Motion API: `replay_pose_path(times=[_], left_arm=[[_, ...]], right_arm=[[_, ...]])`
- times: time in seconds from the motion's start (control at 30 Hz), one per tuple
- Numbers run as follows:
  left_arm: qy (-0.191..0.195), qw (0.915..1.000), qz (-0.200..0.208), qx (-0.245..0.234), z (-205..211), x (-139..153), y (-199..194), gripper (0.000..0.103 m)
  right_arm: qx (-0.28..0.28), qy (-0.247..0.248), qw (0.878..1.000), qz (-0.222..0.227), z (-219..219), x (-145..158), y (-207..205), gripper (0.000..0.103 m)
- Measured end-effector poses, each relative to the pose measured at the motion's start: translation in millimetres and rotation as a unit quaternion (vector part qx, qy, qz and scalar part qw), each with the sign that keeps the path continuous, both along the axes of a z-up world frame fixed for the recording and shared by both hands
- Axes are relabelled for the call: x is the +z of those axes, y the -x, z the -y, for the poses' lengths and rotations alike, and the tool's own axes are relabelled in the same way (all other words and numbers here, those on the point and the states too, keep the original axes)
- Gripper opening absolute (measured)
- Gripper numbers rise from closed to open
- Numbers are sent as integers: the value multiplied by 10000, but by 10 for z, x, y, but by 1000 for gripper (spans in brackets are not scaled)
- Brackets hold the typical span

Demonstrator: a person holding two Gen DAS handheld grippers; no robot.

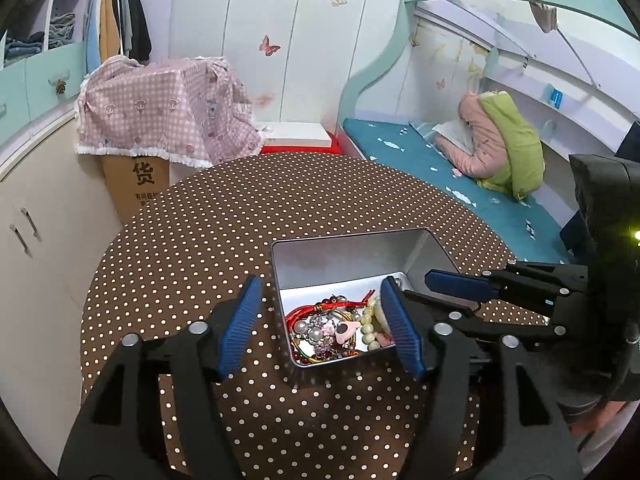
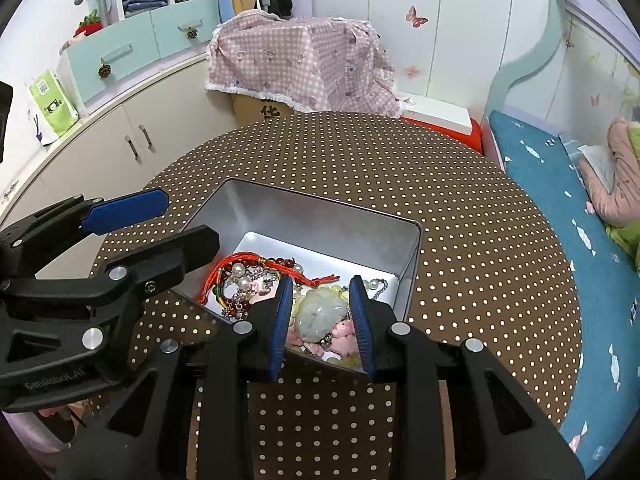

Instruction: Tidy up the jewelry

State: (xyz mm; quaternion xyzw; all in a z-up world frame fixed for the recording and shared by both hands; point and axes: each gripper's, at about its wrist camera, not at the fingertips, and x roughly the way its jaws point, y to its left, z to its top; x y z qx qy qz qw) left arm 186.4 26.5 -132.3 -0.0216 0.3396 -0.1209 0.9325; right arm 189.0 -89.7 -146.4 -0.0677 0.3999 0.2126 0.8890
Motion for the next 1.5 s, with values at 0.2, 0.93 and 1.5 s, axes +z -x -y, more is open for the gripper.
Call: replay_pose_path(times=[0.2,0.93,1.5], left_arm=[[-55,9997,215,79,-5,157,184,76],[-462,9803,1814,633,135,1095,1341,98],[-418,9749,2016,844,143,1350,1681,98]], right_arm=[[-165,-51,9998,128,79,119,125,37],[-1068,-649,9757,1802,583,1124,1303,95],[-1050,-641,9602,2508,553,1292,1689,95]])
